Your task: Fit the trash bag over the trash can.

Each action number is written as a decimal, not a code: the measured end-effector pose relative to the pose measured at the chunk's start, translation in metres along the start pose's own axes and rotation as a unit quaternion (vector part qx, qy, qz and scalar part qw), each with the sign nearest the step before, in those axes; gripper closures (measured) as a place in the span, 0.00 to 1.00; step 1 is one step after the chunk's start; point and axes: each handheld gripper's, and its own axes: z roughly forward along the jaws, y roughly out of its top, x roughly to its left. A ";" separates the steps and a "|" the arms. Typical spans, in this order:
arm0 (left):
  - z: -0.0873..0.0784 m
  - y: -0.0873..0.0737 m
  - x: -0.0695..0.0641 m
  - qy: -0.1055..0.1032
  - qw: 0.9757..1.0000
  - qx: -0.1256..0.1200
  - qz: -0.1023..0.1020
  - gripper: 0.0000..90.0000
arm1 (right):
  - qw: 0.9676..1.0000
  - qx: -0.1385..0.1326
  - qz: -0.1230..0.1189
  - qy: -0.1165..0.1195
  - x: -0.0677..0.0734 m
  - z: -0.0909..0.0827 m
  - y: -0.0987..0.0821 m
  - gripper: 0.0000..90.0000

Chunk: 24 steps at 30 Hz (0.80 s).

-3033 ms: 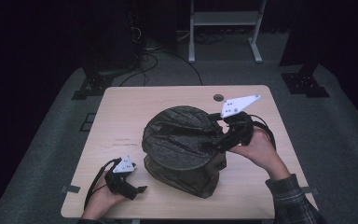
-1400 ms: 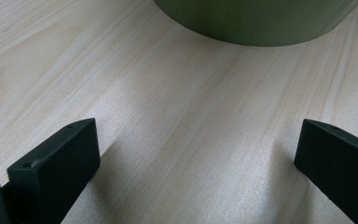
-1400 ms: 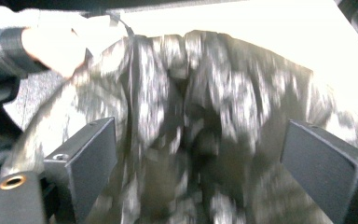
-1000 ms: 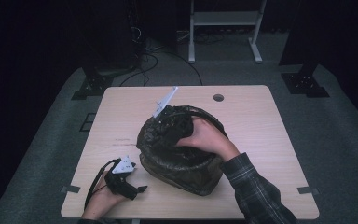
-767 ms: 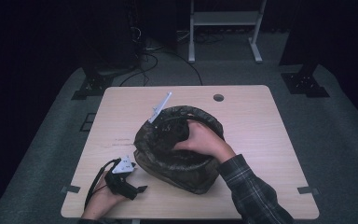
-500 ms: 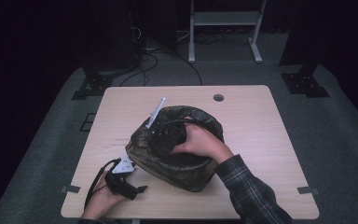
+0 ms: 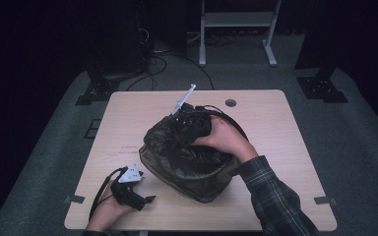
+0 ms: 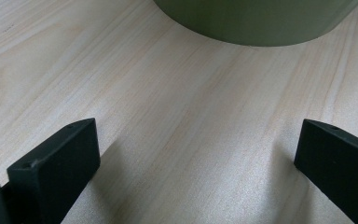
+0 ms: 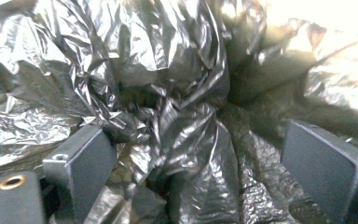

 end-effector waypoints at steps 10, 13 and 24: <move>0.000 0.000 0.000 0.001 1.000 0.000 0.000 0.00 | 1.000 -0.026 -0.012 0.002 0.006 -0.015 0.003 0.11; 0.000 0.000 0.000 0.001 1.000 0.000 0.000 0.00 | 0.999 -0.051 -0.015 0.008 0.007 -0.032 0.001 0.11; 0.000 0.000 0.000 0.002 1.000 0.000 -0.001 0.00 | 0.994 -0.109 0.003 0.014 0.008 -0.071 -0.034 0.11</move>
